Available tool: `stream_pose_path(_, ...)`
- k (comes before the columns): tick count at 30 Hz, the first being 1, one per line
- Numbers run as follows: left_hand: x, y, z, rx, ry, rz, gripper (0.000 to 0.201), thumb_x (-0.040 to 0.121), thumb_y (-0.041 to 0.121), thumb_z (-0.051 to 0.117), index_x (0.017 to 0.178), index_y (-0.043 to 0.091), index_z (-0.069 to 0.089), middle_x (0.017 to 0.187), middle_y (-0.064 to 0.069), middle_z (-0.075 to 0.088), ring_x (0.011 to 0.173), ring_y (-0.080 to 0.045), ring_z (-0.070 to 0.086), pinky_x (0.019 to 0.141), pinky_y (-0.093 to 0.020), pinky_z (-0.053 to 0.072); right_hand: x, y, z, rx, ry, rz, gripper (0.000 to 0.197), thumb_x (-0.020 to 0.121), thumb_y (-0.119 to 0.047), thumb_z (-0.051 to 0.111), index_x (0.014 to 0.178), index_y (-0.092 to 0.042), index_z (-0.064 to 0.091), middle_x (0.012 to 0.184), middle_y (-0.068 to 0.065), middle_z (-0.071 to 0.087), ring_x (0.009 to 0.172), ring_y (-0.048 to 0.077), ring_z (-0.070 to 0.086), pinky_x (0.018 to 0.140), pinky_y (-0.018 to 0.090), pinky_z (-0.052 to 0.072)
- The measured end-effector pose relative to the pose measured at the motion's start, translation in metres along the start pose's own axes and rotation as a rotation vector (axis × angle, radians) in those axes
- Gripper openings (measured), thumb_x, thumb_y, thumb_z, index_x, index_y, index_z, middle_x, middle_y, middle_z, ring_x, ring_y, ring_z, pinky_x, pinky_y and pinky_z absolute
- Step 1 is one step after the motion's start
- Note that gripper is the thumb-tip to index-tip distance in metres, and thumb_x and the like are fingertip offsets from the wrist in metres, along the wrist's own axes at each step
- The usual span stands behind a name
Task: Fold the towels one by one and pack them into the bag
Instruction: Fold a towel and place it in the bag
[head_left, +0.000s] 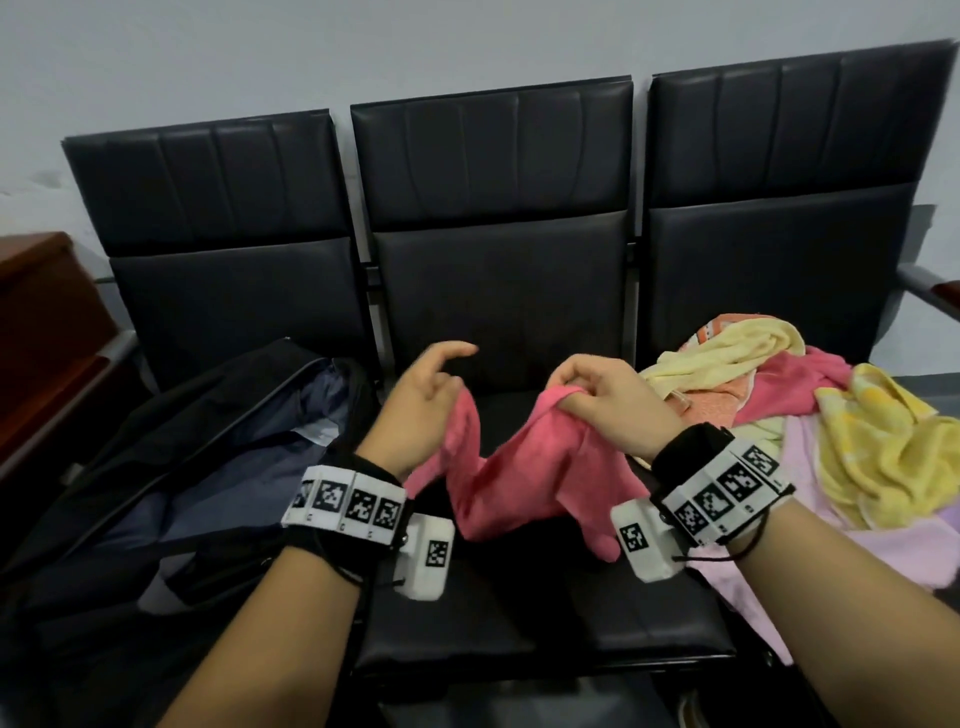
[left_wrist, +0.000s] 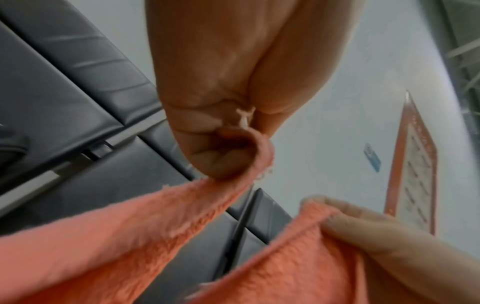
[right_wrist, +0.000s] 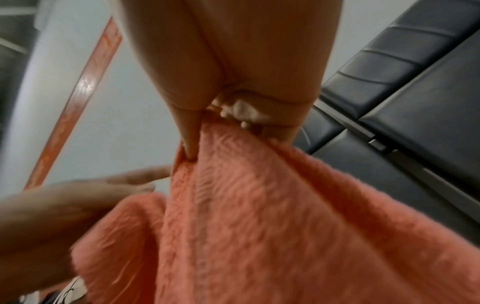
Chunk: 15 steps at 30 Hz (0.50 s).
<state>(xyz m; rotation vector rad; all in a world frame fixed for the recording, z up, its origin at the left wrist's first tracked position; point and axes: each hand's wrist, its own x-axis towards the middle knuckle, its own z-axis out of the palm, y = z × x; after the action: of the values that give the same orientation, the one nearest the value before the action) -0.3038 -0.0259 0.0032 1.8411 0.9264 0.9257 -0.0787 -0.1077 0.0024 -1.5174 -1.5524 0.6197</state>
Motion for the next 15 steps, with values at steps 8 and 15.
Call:
stream_pose_path(8,-0.01,0.011,0.042,0.092,-0.235,0.03,0.011,0.083,0.019,0.077,0.094,0.022,0.077,0.076,0.002,0.074,0.064,-0.012,0.065,0.064,-0.03,0.054,-0.006,-0.014,0.006,-0.149,0.039,-0.12,0.015,0.082,-0.011,0.069,0.081,-0.026,0.072,0.082,-0.002,0.065,0.079,0.015,0.062,0.077,0.038,0.051)
stream_pose_path(15,-0.007,0.006,0.041,0.155,-0.01,0.047,0.004,0.082,0.029,0.071,0.078,0.029,0.069,0.07,0.001,0.07,0.061,-0.009,0.063,0.063,-0.029,0.053,-0.015,0.014,0.011,-0.424,-0.026,-0.056,0.019,0.086,-0.004,0.058,0.098,-0.017,0.067,0.089,-0.006,0.052,0.083,0.013,0.053,0.079,0.035,0.047)
